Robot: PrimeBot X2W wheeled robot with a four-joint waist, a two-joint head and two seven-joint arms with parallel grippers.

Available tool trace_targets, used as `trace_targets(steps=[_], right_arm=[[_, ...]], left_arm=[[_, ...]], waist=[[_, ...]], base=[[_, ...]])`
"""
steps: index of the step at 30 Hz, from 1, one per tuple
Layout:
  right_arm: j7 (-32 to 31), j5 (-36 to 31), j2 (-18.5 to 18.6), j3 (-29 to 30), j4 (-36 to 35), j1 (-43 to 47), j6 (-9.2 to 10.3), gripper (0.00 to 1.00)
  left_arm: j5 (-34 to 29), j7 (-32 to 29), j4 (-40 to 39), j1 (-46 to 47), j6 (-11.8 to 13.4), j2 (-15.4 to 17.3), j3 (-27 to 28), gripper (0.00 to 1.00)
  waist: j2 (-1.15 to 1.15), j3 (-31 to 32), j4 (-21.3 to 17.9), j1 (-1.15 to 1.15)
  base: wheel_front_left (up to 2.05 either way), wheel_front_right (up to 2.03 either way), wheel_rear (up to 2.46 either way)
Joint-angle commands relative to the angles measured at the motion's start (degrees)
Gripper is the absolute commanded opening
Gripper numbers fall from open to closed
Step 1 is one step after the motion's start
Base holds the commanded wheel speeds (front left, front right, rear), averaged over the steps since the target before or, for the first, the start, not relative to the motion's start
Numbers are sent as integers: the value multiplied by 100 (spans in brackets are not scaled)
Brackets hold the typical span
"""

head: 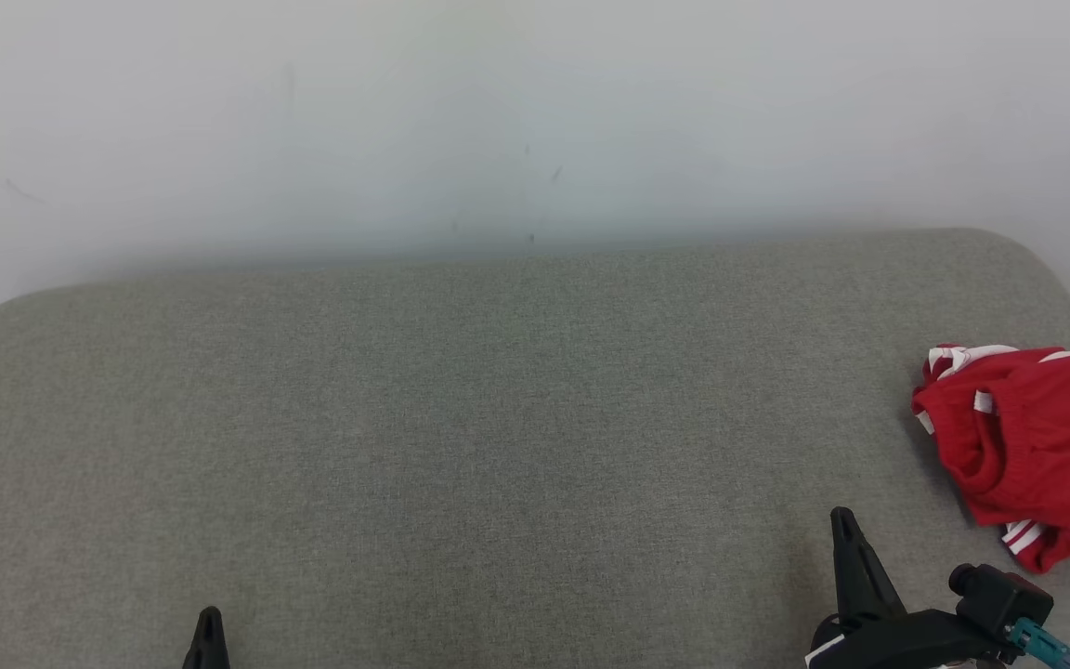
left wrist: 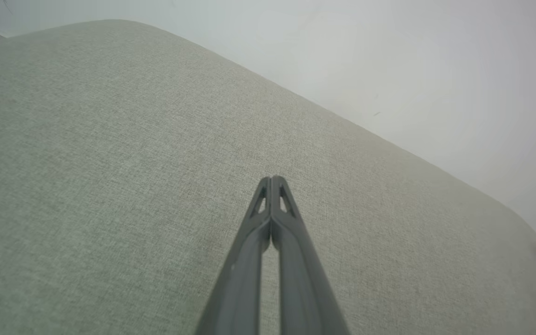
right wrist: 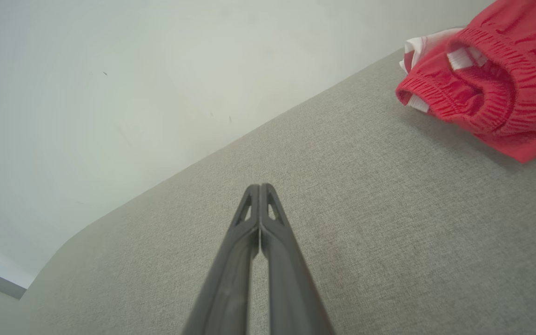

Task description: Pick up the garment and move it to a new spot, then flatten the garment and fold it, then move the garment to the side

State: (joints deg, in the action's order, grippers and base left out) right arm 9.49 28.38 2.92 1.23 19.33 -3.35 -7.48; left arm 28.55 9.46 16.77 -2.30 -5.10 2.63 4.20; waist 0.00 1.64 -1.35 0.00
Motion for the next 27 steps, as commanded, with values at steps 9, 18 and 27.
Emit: trace_targets(steps=[9, 18, 27], right_arm=[[-243, 979, -2, 87, -173, -164, -1, 0], [-428, 1722, -2, 148, -224, -188, -1, 0], [-616, 2473, -3, 211, -280, -209, -1, 0]], left_arm=[[982, -228, -137, 247, -51, 21, 51, 0], [1723, -415, -161, 338, -81, 23, 78, 0], [2466, -608, -183, 431, -104, 25, 103, 0]], waist=[[0, -16, 12, 0], [0, -32, 24, 0], [0, -49, 37, 0]], base=[[0, 0, 0], [0, 0, 0], [0, 0, 0]])
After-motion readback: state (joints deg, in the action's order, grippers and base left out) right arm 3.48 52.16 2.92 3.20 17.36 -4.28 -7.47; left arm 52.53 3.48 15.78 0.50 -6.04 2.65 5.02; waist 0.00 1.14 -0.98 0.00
